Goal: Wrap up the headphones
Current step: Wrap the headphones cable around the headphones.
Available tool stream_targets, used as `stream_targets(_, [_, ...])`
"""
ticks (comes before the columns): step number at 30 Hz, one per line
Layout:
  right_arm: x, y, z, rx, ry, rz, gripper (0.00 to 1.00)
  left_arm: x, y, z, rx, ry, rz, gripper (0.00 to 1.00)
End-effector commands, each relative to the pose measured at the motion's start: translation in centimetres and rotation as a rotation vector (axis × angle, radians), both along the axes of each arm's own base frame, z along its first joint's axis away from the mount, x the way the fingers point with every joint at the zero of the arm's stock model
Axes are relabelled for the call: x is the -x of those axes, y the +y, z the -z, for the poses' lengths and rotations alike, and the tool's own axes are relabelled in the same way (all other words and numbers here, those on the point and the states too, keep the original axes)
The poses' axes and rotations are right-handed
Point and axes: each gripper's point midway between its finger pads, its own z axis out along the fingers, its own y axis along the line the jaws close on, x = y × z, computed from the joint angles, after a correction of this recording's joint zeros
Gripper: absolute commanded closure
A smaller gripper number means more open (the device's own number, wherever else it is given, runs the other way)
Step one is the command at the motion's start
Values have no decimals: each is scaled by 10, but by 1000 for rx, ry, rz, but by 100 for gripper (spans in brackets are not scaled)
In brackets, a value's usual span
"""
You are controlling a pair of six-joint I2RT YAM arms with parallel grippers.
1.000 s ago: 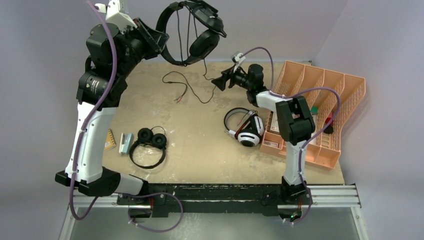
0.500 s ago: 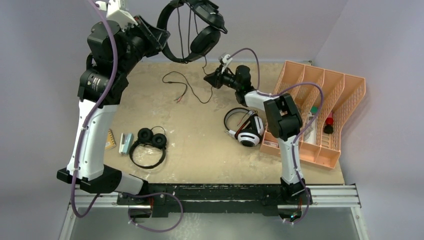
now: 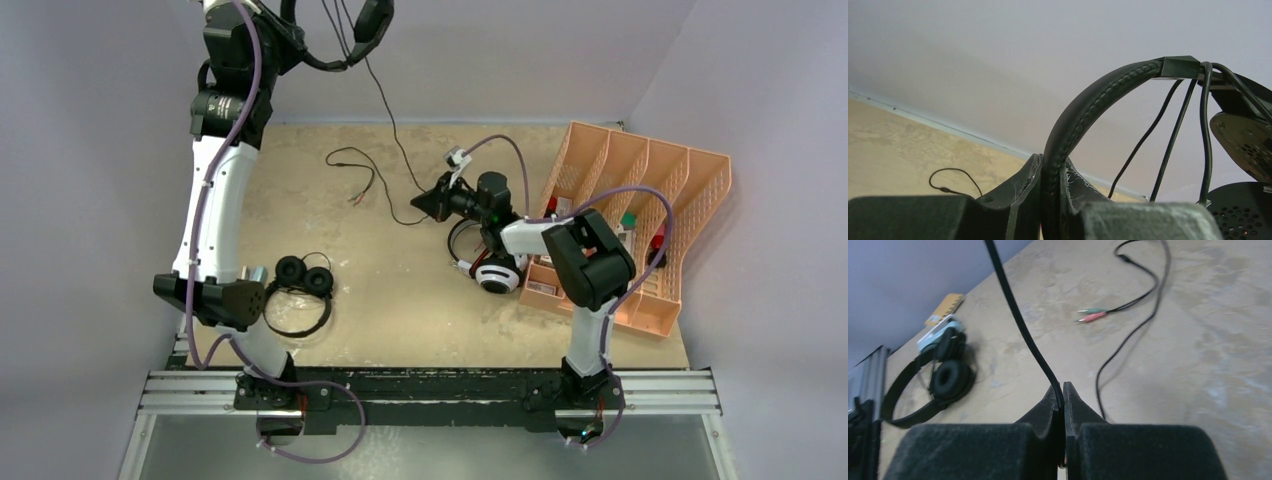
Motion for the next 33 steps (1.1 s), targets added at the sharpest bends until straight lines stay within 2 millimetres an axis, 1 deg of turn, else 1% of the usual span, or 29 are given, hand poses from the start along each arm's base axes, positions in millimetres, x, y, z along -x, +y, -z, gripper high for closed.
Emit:
stream_targets(1, [38, 26, -30, -23, -30, -92, 100, 27, 28, -98, 90, -299, -115, 100])
stream_targets(2, [47, 29, -32, -9, -28, -106, 100, 27, 31, -99, 90, -311, -130, 100])
stream_targets(4, [65, 33, -35, 44, -44, -115, 100, 24, 40, -89, 71, -296, -185, 100])
stream_targets(6, [83, 36, -40, 113, -75, -121, 100, 22, 56, -80, 52, -273, -260, 100])
stream_targets(7, [93, 38, -48, 135, -97, -130, 100, 21, 64, -76, 53, -266, -301, 100])
stream_targets(9, [112, 42, -53, 195, -128, -145, 100, 19, 78, -71, 42, -265, -369, 100])
stream_targets(10, [124, 46, -57, 218, -148, -156, 100, 17, 83, -69, 27, -262, -398, 100])
stream_targets(13, [148, 43, -75, 274, -199, -150, 100, 17, 102, -57, -35, -232, -505, 100])
stream_targets(15, [164, 45, -93, 308, -251, -159, 100, 15, 112, -45, -70, -202, -562, 100])
stream_targets(16, [172, 44, -101, 330, -276, -160, 100, 13, 115, -39, -93, -183, -573, 100])
stream_targets(18, [181, 40, -120, 359, -313, -143, 100, 10, 118, -26, -140, -148, -590, 100])
stream_targets(20, [184, 32, -146, 368, -350, -110, 100, 9, 122, -6, -192, -98, -613, 100])
stream_targets(21, [184, 27, -162, 362, -380, -92, 100, 8, 125, 8, -216, -66, -622, 100])
stream_targets(22, [184, 22, -181, 350, -413, -74, 100, 6, 126, 31, -245, -17, -627, 100])
stream_targets(23, [184, 18, -199, 342, -448, -59, 100, 6, 127, 48, -257, 19, -631, 100])
stream_targets(25, [180, 12, -235, 331, -525, -24, 100, 3, 119, 88, -274, 95, -578, 100])
stream_targets(26, [178, 10, -250, 334, -561, -7, 100, 3, 114, 111, -284, 148, -553, 100])
stream_targets(28, [174, 9, -272, 351, -632, 4, 100, 7, 106, 155, -295, 247, -503, 100])
stream_targets(29, [169, 8, -284, 359, -670, 23, 100, 12, 103, 172, -297, 278, -486, 100])
stream_targets(30, [164, 8, -297, 368, -709, 48, 100, 18, 99, 187, -296, 300, -463, 100])
stream_targets(32, [152, 10, -319, 379, -778, 89, 100, 30, 87, 204, -307, 320, -413, 100])
stream_targets(33, [146, 13, -327, 385, -802, 98, 100, 35, 78, 210, -328, 333, -381, 100])
